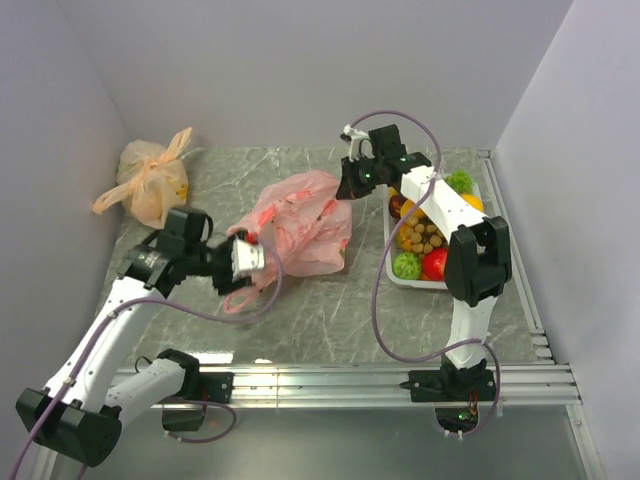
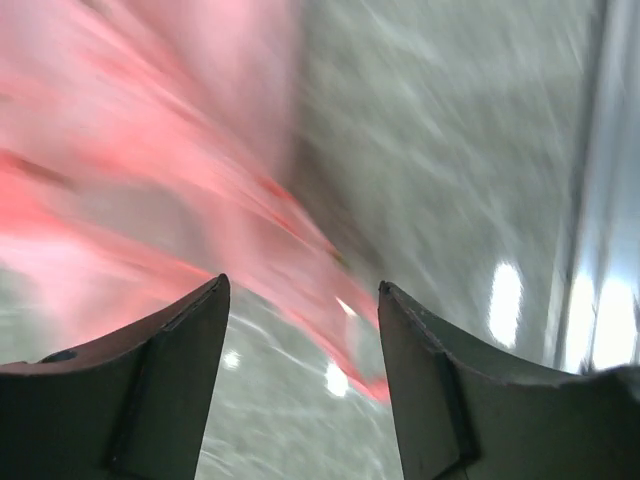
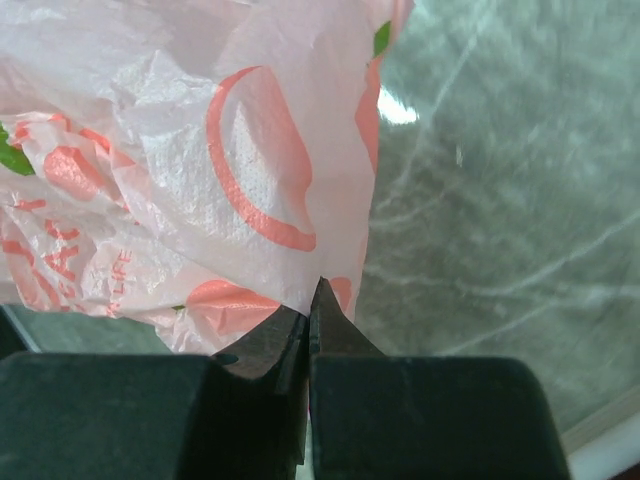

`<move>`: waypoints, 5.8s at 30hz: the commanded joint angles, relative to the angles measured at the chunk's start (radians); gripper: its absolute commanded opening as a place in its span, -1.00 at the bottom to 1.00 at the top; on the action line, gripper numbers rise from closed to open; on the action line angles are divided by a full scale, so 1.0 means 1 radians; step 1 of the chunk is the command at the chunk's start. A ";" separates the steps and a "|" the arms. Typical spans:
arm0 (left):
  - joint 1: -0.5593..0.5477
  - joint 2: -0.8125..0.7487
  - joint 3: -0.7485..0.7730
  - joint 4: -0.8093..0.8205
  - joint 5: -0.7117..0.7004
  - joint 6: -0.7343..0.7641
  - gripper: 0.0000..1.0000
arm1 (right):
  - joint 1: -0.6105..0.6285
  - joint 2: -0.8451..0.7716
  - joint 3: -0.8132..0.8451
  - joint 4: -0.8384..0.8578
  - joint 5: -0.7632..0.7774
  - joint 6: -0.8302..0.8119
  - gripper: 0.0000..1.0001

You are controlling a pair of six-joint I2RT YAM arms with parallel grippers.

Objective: Place the fake fruits into the plastic bag and tie a complex knot

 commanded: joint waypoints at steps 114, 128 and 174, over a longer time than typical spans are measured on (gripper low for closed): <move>-0.027 0.392 0.004 0.630 -0.429 -1.183 -0.99 | 0.300 0.011 -0.341 0.254 0.633 0.326 0.28; 0.257 0.243 0.060 0.268 -0.284 -0.614 -0.99 | 0.134 -0.153 -0.387 0.142 0.373 0.137 -1.00; 0.032 0.435 0.140 0.481 0.168 -1.322 -0.99 | -0.002 0.033 0.297 -0.056 -0.216 0.103 0.58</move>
